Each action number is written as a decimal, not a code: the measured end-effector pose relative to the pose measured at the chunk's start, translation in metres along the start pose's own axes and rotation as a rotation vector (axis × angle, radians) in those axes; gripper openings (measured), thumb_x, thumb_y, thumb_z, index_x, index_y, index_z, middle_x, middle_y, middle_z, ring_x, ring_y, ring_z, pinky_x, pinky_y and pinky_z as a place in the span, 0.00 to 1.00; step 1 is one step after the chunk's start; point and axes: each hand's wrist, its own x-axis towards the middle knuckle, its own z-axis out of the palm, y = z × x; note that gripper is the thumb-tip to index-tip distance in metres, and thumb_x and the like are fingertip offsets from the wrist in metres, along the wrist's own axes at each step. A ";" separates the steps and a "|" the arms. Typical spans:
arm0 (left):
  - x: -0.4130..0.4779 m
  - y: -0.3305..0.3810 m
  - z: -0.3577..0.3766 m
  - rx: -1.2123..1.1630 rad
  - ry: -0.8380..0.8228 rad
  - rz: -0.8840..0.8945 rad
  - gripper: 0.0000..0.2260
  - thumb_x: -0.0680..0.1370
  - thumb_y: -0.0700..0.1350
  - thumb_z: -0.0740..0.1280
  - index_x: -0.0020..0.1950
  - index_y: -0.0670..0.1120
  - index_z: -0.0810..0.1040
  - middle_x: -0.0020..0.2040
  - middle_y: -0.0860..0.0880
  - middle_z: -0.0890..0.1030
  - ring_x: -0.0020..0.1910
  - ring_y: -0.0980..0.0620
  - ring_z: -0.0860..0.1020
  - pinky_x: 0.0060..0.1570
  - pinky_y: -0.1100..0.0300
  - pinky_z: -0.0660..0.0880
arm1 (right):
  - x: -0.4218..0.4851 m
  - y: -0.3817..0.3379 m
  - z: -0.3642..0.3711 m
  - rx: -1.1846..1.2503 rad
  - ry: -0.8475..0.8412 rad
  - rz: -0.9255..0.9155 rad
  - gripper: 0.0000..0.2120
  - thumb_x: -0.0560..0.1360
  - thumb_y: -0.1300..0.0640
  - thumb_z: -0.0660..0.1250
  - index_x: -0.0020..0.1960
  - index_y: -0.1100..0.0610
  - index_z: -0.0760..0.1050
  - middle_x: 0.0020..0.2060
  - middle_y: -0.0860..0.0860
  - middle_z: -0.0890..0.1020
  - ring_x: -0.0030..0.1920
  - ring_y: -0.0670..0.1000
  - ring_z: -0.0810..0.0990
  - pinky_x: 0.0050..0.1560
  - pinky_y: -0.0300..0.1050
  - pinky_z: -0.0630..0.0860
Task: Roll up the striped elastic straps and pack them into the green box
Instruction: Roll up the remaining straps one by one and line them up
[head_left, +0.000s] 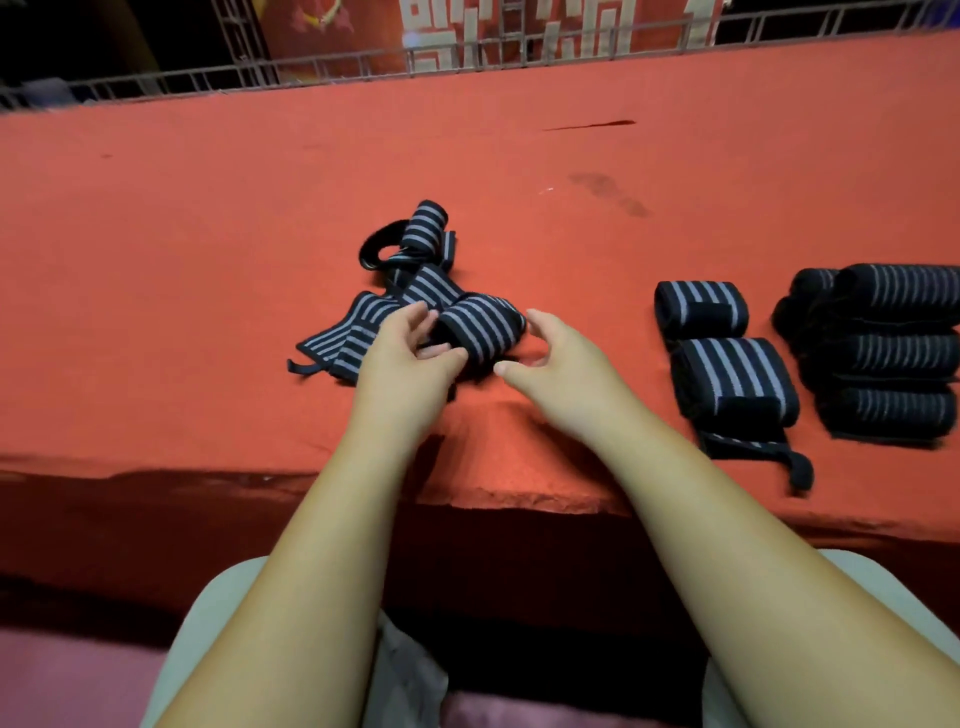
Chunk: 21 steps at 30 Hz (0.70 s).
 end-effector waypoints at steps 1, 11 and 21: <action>0.002 -0.003 -0.002 -0.058 -0.037 -0.008 0.32 0.79 0.35 0.72 0.82 0.44 0.66 0.73 0.52 0.81 0.63 0.49 0.84 0.67 0.46 0.80 | 0.003 -0.001 0.004 -0.007 -0.015 -0.009 0.37 0.77 0.51 0.77 0.82 0.52 0.67 0.75 0.51 0.76 0.68 0.54 0.79 0.71 0.45 0.71; 0.011 -0.015 -0.005 0.051 -0.050 0.060 0.21 0.81 0.31 0.65 0.71 0.48 0.75 0.57 0.54 0.88 0.53 0.52 0.86 0.58 0.48 0.81 | 0.011 0.005 0.015 0.022 0.100 0.015 0.30 0.72 0.48 0.74 0.73 0.51 0.74 0.59 0.48 0.74 0.57 0.46 0.75 0.60 0.38 0.67; 0.019 -0.029 -0.002 0.789 -0.123 0.285 0.23 0.75 0.56 0.69 0.71 0.59 0.81 0.66 0.56 0.83 0.74 0.44 0.74 0.75 0.36 0.66 | 0.004 0.011 -0.007 0.015 0.133 0.062 0.15 0.79 0.54 0.67 0.64 0.51 0.81 0.54 0.48 0.83 0.55 0.50 0.82 0.56 0.41 0.72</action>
